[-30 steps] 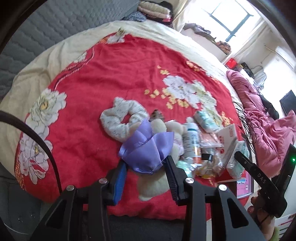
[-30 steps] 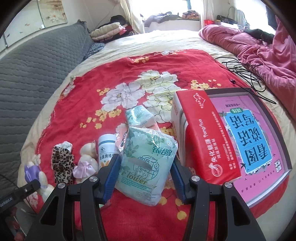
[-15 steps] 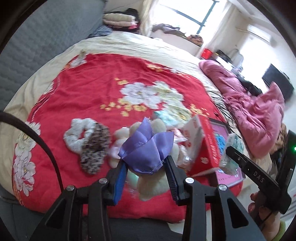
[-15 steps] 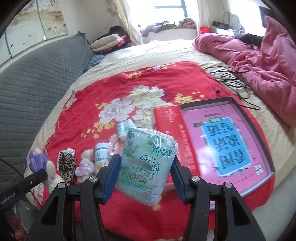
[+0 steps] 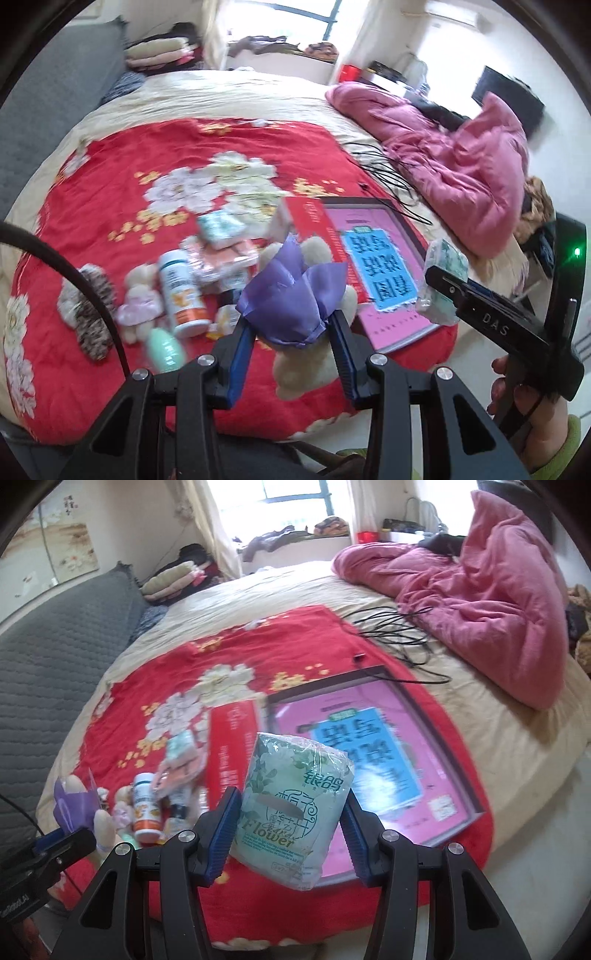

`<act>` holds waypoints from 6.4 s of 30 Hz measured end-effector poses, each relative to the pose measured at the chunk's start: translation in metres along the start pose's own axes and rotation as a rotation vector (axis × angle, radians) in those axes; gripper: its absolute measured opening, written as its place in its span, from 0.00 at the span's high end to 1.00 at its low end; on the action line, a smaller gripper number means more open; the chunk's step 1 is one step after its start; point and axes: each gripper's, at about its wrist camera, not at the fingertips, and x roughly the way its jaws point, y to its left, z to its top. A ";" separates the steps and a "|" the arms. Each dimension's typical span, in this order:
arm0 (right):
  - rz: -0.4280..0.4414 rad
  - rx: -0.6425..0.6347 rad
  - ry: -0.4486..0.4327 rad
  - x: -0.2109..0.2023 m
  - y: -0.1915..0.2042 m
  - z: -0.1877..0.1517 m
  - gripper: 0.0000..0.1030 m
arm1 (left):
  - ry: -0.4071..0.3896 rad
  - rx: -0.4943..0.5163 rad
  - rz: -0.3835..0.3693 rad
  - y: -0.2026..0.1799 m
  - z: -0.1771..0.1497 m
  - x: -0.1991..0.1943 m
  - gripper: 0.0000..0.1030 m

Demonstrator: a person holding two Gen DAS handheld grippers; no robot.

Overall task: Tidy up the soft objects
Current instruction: 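Carry the bear and wipes pack to the pink tray and release both, then withdraw both tools from the tray back toward the remaining items, then grasp the leopard scrunchie with left tool while right tool grasps the green egg sponge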

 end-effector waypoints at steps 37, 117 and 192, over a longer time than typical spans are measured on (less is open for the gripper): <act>-0.093 -0.010 0.257 0.114 -0.134 -0.005 0.46 | 0.295 0.357 -0.021 -0.164 0.020 0.188 0.60; -0.128 -0.175 0.031 0.010 0.006 0.023 0.29 | 0.084 0.060 0.010 -0.008 0.012 0.021 0.24; 0.209 -0.442 0.373 0.140 0.262 -0.106 0.29 | 0.169 -0.460 0.059 0.280 -0.052 0.049 0.33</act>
